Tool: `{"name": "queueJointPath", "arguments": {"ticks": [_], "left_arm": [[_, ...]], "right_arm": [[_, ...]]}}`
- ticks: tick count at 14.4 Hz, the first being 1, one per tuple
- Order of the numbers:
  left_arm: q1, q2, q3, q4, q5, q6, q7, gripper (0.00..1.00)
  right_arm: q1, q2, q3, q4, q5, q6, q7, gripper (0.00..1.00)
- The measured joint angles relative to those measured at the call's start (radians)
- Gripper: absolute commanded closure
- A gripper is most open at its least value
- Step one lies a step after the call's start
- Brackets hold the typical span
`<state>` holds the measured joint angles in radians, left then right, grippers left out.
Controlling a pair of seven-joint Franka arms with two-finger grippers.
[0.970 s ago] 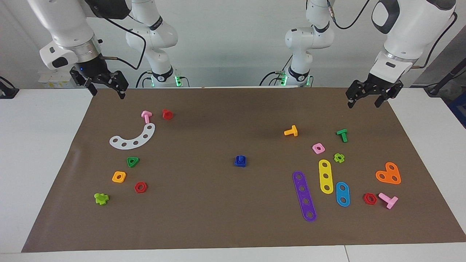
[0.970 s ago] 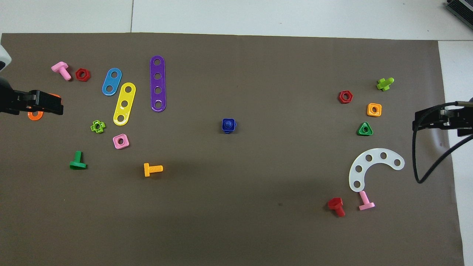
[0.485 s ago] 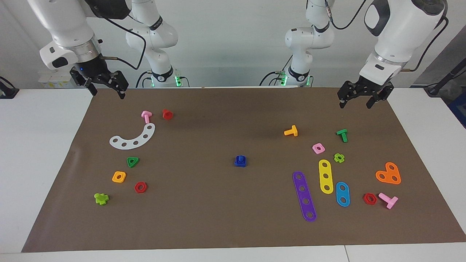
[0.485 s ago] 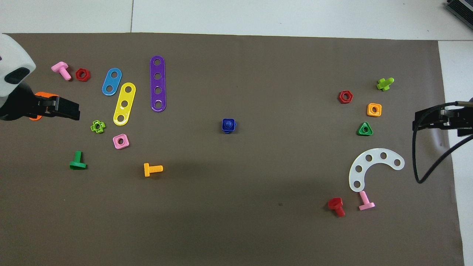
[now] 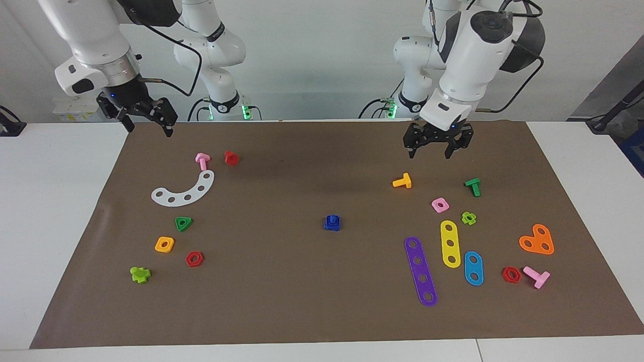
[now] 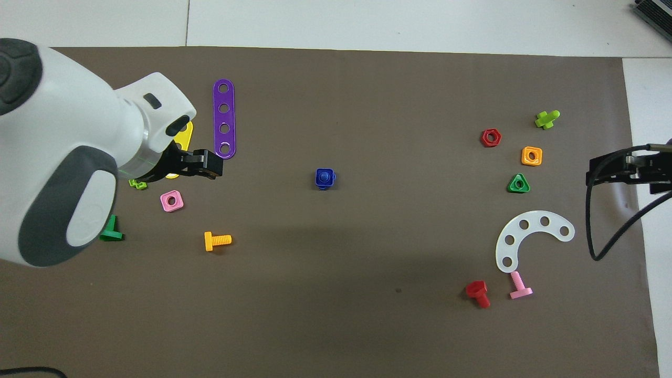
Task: Unscrew and place screws in storage area
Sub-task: 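Reach the left gripper over the blue nut in the middle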
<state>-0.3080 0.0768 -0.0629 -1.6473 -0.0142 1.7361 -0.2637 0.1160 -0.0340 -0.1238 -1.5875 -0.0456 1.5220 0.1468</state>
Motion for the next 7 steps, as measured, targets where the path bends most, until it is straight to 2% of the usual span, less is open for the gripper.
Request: {"name": "queueJointPath", "arguments": {"ticks": [7], "left_arm": [[-0.156, 0.151, 0.001, 0.011, -0.077, 0.2, -0.137, 0.01]], "right_arm": [[0.0, 0.0, 0.0, 0.0, 0.0, 0.0, 0.0, 0.0]]}}
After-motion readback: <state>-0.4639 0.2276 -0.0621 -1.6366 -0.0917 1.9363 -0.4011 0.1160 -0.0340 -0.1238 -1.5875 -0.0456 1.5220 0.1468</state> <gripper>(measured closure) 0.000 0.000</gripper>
